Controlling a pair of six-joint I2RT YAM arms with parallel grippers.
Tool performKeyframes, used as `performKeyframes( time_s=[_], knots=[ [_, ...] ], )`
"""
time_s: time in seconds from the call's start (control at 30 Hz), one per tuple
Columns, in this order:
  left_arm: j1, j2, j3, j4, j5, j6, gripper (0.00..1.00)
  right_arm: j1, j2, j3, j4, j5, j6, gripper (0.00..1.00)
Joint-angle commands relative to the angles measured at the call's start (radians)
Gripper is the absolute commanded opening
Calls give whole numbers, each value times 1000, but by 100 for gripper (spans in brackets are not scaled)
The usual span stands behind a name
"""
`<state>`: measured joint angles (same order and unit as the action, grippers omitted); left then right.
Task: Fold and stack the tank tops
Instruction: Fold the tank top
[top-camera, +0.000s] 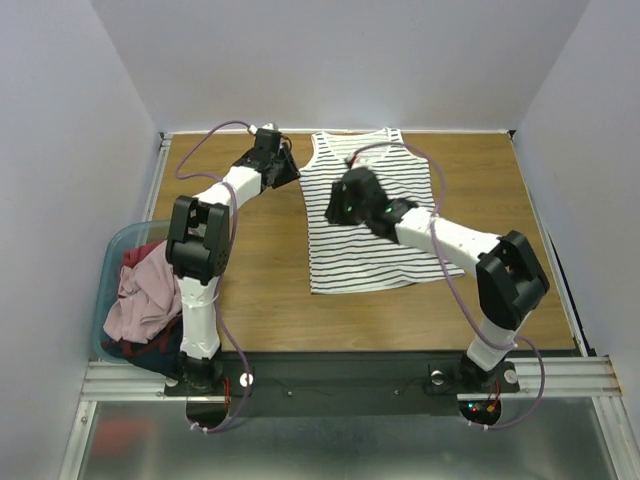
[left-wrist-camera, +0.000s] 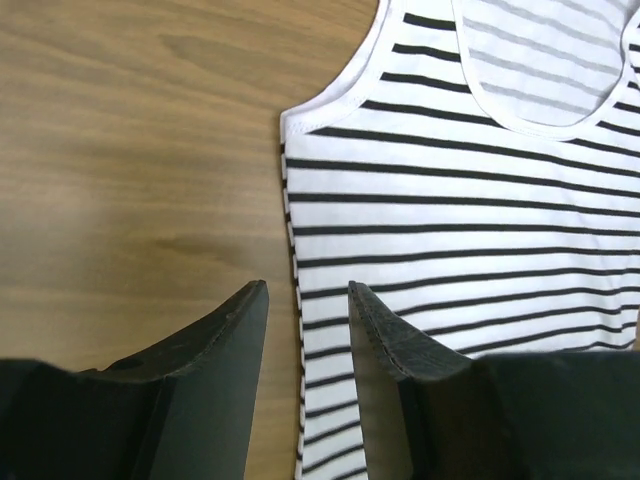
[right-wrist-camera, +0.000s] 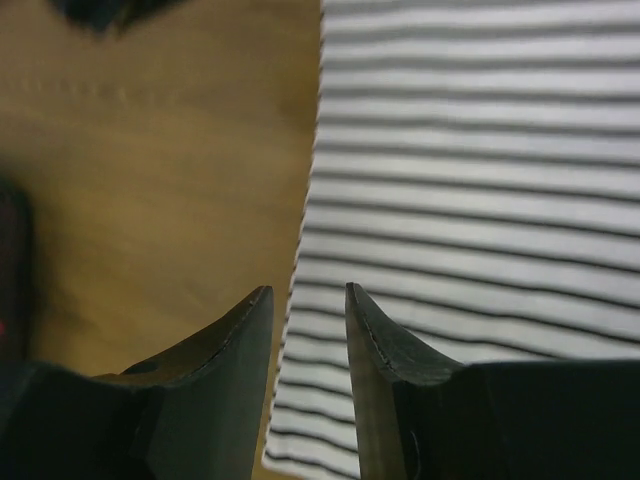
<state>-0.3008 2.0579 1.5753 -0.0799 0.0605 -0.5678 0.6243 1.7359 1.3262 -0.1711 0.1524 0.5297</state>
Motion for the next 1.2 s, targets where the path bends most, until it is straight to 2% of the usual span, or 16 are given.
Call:
performKeyframes(
  time_s=[0.0, 0.07, 0.17, 0.4, 0.63, 1.07, 1.17],
  knots=[
    [6, 79, 142, -47, 85, 115, 50, 133, 10, -56, -33, 71, 64, 41],
    [6, 139, 231, -108, 70, 138, 50, 190, 28, -47, -47, 87, 78, 41],
    [8, 174, 271, -126, 42, 164, 51, 299, 57, -19, -85, 162, 92, 41],
    [8, 240, 347, -139, 44, 195, 51, 402, 74, -7, -131, 260, 122, 44],
    [8, 280, 339, -110, 55, 190, 51, 440, 80, -24, -180, 337, 148, 45],
    [8, 268, 261, -47, 32, 155, 48, 492, 171, -28, -186, 322, 180, 43],
    [8, 265, 253, -43, 32, 154, 47, 497, 175, -47, -186, 325, 194, 40]
  ],
)
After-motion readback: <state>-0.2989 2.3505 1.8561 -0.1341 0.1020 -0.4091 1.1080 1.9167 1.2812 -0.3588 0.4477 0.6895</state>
